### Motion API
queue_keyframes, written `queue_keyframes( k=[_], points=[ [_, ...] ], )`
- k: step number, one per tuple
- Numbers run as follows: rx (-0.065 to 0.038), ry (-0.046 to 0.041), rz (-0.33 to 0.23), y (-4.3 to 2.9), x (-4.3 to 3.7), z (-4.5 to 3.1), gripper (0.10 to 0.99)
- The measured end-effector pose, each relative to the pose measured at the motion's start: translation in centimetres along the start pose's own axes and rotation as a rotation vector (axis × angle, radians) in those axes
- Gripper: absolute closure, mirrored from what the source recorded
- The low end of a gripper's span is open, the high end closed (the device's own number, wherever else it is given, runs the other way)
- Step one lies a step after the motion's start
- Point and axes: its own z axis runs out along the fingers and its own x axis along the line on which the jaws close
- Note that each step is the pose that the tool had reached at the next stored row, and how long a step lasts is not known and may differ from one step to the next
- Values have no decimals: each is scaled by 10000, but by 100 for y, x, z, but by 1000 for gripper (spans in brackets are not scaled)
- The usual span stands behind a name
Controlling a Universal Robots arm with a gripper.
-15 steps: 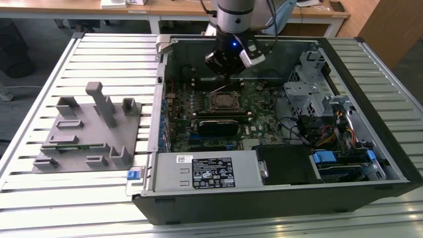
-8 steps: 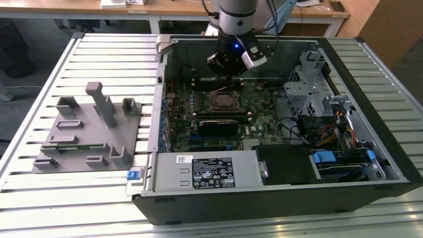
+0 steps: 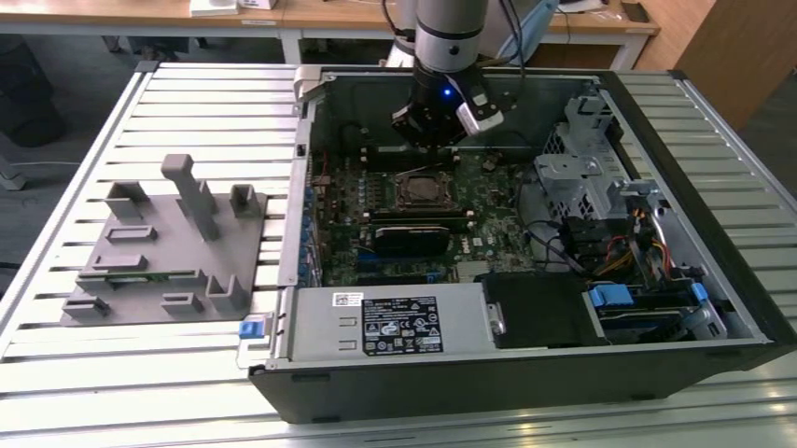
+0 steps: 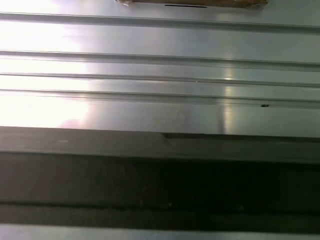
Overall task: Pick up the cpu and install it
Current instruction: 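Install the first cpu locking lever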
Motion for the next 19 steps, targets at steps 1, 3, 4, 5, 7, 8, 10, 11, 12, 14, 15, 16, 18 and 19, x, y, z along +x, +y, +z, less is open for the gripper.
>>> queue_keyframes(
  k=[1, 3, 4, 5, 7, 8, 10, 11, 12, 14, 15, 16, 18, 19],
  points=[
    [6, 10, 0, 0, -4, 11, 965],
    [20, 33, 1, 0, -14, 35, 965],
    [28, 44, 1, 0, -18, 46, 965],
    [35, 57, 2, 0, -21, 55, 965],
    [47, 78, 3, 0, -24, 73, 965],
    [55, 88, 3, 0, -25, 81, 965],
    [75, 103, 5, -1, -27, 97, 965],
    [88, 111, 4, -1, -29, 104, 965],
    [101, 117, 5, -1, -30, 111, 965],
    [133, 123, 4, -2, -33, 116, 965],
    [146, 125, 5, -2, -33, 116, 965],
    [160, 125, 5, -2, -34, 116, 965],
    [177, 127, 3, -2, -35, 114, 965],
    [185, 127, 3, -1, -35, 112, 965]
  ],
)
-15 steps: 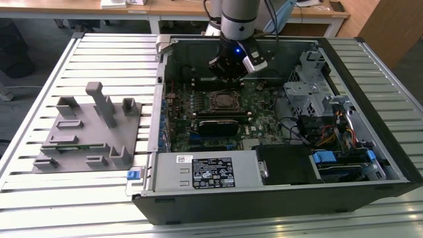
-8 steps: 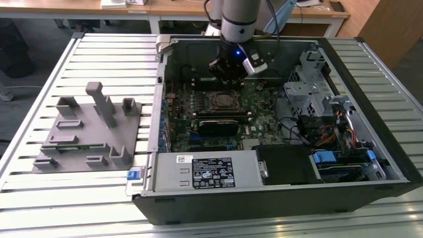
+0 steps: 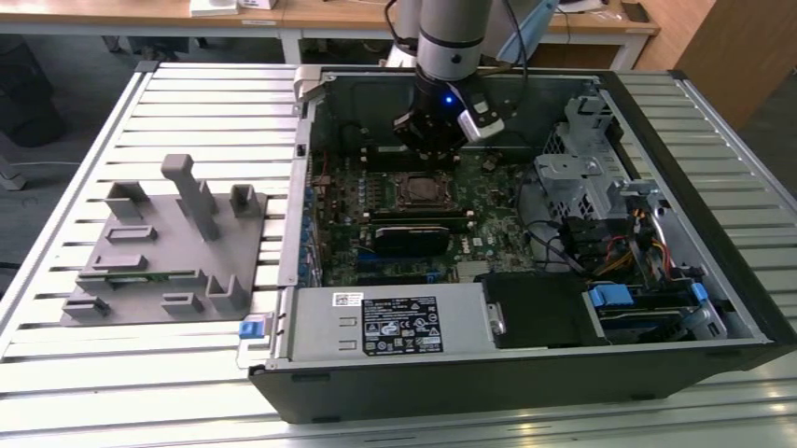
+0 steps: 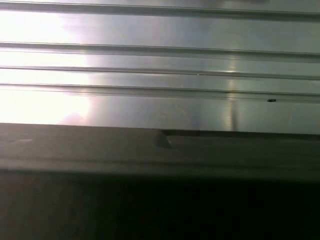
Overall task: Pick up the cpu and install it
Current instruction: 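Install the first cpu locking lever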
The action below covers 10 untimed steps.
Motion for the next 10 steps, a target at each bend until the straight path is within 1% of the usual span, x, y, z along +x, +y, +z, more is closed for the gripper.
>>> queue_keyframes(
  k=[7, 8, 10],
  points=[
    [29, 0, 1, 1, 0, -6, 965],
    [53, 1, 2, 2, -1, -5, 965],
    [135, 2, 2, 5, -4, 0, 965]
  ],
)
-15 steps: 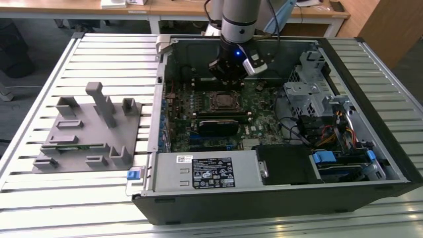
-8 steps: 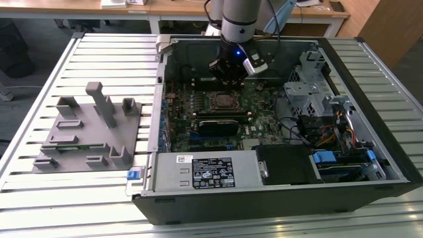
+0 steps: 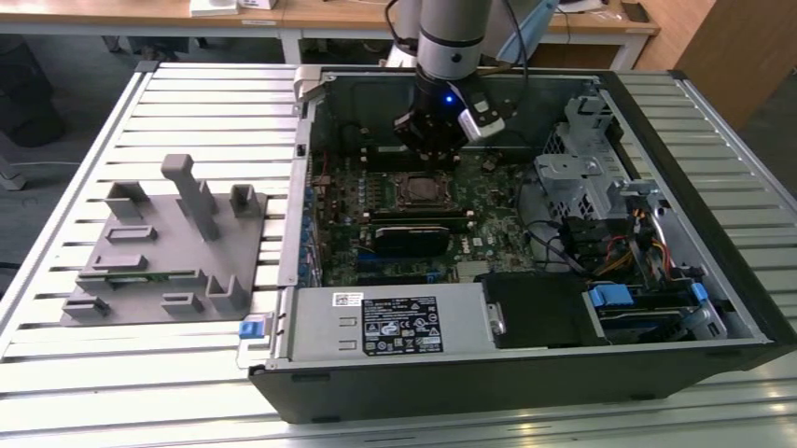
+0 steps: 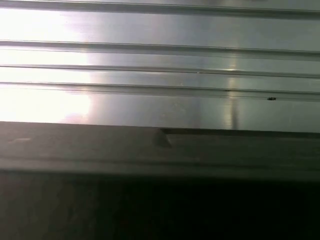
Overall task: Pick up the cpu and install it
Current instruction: 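Install the first cpu locking lever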
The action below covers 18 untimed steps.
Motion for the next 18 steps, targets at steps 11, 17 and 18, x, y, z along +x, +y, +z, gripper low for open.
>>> queue_keyframes(
  k=[11, 17, 18],
  points=[
    [331, 19, -1, 33, -9, 32, 965],
    [349, 29, -4, 54, -11, 46, 965],
    [330, 29, -3, 56, -11, 48, 965]
  ],
)
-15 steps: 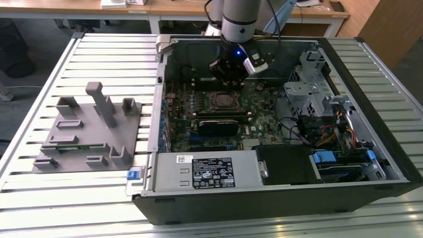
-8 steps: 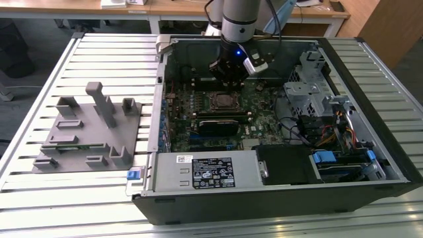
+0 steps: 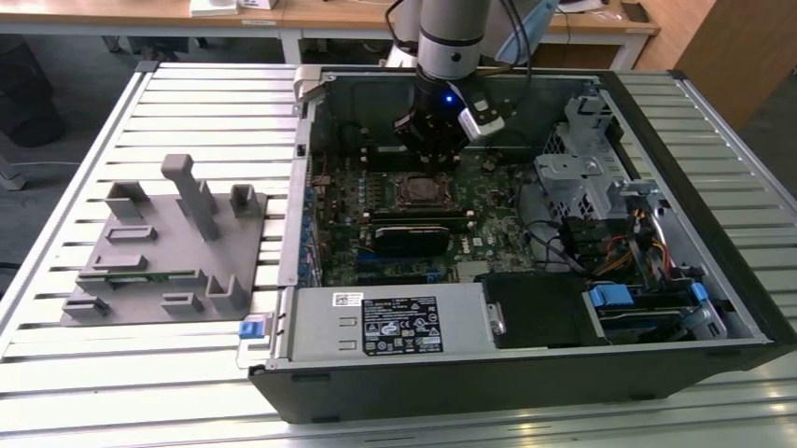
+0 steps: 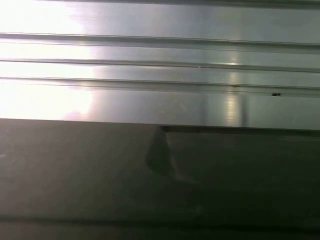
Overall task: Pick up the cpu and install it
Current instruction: 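Install the first cpu locking lever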
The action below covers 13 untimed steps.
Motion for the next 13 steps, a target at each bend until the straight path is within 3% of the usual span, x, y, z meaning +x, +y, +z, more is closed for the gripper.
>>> queue_keyframes(
  k=[4, 8, 13],
  points=[
    [-110, -2, 3, 5, 1, 1, 965],
    [-147, -8, 1, 8, -1, -6, 965],
    [-141, -4, 2, 6, 0, -104, 965]
  ],
)
